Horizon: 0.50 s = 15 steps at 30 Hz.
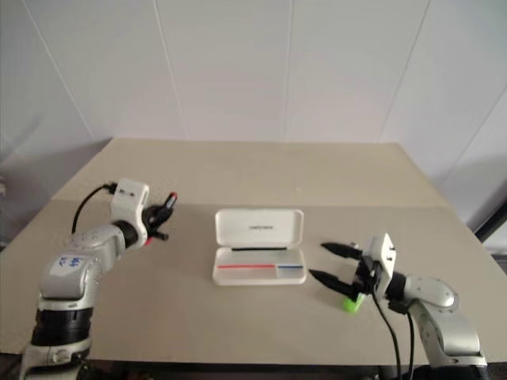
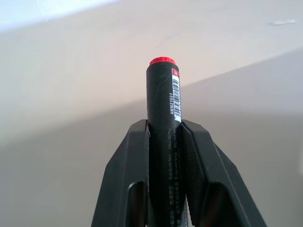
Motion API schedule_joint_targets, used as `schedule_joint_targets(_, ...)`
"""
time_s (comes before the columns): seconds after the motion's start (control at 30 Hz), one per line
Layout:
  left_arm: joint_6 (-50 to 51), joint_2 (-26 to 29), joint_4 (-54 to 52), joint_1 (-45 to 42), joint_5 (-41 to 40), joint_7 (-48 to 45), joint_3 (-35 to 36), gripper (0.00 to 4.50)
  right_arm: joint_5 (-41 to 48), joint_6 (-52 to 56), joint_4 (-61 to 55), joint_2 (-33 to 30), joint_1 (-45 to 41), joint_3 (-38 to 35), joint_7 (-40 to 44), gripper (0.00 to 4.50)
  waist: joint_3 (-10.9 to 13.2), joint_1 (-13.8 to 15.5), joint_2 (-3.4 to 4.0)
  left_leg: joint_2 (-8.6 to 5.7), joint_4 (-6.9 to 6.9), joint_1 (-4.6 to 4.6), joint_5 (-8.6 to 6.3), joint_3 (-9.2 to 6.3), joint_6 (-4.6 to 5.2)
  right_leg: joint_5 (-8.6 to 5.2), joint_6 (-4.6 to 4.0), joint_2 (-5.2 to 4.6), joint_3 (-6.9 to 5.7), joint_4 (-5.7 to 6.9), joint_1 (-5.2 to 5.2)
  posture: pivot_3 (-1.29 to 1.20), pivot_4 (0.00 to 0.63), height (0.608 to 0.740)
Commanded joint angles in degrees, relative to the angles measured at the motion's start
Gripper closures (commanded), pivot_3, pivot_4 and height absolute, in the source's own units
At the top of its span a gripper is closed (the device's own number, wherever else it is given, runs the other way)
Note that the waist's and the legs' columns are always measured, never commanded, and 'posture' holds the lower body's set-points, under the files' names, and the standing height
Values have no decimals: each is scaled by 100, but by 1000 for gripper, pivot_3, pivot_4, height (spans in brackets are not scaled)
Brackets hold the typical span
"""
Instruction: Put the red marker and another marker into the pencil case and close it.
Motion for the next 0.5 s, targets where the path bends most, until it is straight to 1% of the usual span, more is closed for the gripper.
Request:
schedule_joint_targets(0.03,-952,304,220,-576,-298,-1385,-478,3921,39,-140,-226,11,0,-161,-100,0,0,16,0,-1,1,-5,-2,-1,2,0,0,-1,-1,-1,0,0,150,740)
schedule_joint_targets(0.17,-1277,406,216,-945,-607,-2883,-1235,3921,38,-183,-275,27,68,-179,-196,0,1,4,2,-3,-2,-12,-13,1,13,0,3,-7,-2,-22,0,0,150,740)
schedule_joint_targets(0.23,-1445,423,266,-1072,-636,-3508,-1615,3921,39,-202,-326,33,130,-200,-251,0,2,-3,5,-1,-3,-13,-16,2,15,-2,5,-5,-2,-24,-1,0,150,740)
schedule_joint_targets(0.3,-1683,402,469,-1174,-490,-3878,-1938,3921,44,-225,-366,32,198,-230,-293,0,3,-20,6,0,-4,-13,-18,1,16,-4,5,-3,-2,-23,-2,0,150,740)
schedule_joint_targets(0.4,-2148,308,860,-1310,-149,-4173,-2395,3921,68,-246,-458,17,324,-308,-366,0,4,-24,8,1,-1,-10,-18,4,17,-4,5,-1,0,-16,-3,0,150,740)
schedule_joint_targets(0.5,-2583,38,1358,-1493,133,-4272,-2701,3921,96,-218,-657,-4,516,-401,-471,0,5,-8,9,0,8,-9,-17,4,18,-4,4,-1,1,-8,-2,0,150,740)
